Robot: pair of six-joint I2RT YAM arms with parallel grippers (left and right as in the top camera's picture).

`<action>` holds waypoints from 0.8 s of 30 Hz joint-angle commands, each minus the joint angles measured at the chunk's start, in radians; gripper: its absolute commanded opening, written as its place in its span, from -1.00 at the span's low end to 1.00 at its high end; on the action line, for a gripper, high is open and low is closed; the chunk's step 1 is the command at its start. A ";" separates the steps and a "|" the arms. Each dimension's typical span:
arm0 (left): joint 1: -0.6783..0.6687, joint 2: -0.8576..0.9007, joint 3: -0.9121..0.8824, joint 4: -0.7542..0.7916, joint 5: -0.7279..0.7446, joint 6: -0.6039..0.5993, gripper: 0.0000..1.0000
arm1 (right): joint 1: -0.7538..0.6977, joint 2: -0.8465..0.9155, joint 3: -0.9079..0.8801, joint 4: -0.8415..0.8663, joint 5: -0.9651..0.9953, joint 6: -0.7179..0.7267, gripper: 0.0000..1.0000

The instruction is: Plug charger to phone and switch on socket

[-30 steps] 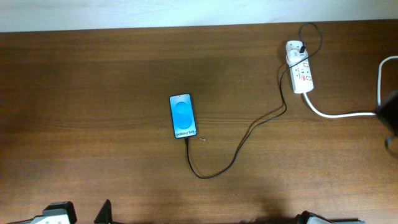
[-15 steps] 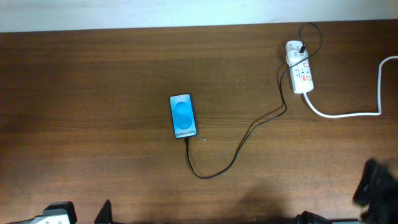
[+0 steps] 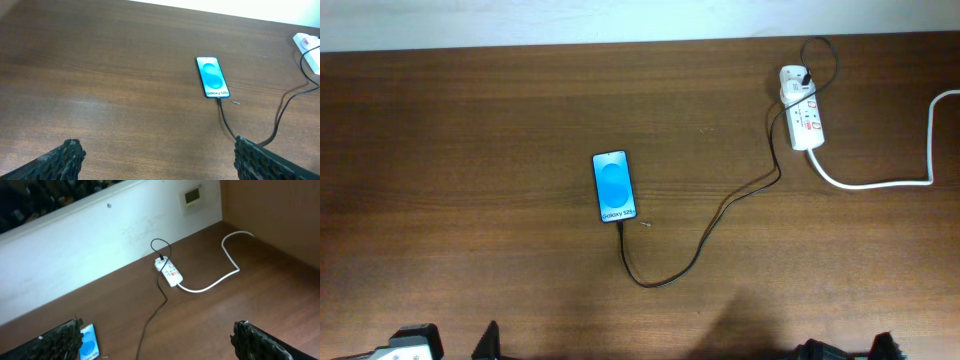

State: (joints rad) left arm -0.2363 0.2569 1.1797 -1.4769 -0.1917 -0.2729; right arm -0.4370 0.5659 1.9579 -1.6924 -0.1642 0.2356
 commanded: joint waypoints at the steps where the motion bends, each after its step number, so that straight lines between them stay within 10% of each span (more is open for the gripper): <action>1: -0.005 -0.005 -0.002 0.002 -0.009 -0.010 0.99 | 0.005 -0.006 -0.034 -0.006 -0.142 -0.224 0.97; 12: -0.005 -0.005 -0.002 0.002 -0.009 -0.010 0.99 | 0.023 -0.203 -0.385 0.023 -0.251 -0.363 0.97; 24: -0.005 -0.005 -0.002 0.002 -0.009 -0.010 0.99 | 0.289 -0.400 -0.845 0.605 -0.243 -0.359 0.96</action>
State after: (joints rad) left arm -0.2367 0.2569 1.1797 -1.4769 -0.1917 -0.2729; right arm -0.1825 0.2100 1.2419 -1.1809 -0.4068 -0.1165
